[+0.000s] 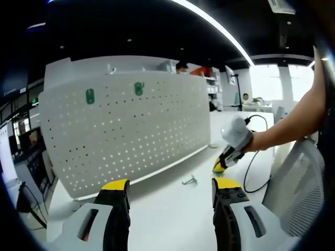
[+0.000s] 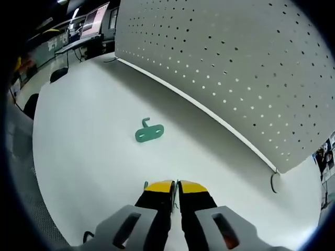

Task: Insert the hook assembly into the mounting plate slot until the hook locks in place.

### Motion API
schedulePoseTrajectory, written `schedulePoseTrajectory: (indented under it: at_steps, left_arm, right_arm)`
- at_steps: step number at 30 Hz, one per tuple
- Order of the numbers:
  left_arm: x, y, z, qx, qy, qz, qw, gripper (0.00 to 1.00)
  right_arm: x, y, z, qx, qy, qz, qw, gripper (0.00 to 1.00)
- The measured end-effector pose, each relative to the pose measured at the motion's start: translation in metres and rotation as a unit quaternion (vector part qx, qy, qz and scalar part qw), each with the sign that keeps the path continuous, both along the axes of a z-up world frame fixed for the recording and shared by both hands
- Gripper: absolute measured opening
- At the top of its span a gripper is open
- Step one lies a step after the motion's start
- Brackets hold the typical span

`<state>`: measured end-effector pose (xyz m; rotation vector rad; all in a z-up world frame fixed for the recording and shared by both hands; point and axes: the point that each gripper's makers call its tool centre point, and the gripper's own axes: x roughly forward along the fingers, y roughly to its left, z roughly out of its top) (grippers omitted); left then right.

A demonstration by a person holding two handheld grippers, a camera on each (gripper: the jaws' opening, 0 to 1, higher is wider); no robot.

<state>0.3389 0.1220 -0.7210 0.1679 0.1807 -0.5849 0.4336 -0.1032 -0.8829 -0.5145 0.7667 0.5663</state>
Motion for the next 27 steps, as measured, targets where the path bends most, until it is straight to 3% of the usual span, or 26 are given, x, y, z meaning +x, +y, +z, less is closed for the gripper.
schedulePoseTrajectory:
  at_steps: [10,15,27]
  left_arm:
    - [0.000,0.000,0.000,0.001,-0.001,0.000,1.0000,0.65]
    - [0.000,0.000,0.001,0.000,-0.002,0.000,1.0000,0.64]
    - [-0.002,-0.003,0.000,0.005,-0.003,-0.004,1.0000,0.64]
  right_arm:
    - [-0.001,-0.002,0.004,0.001,-0.003,-0.003,1.0000,0.01]
    - [0.000,-0.005,0.014,0.030,-0.006,-0.023,0.9993,0.01]
    - [-0.002,0.003,0.033,0.056,-0.024,-0.028,0.9977,0.01]
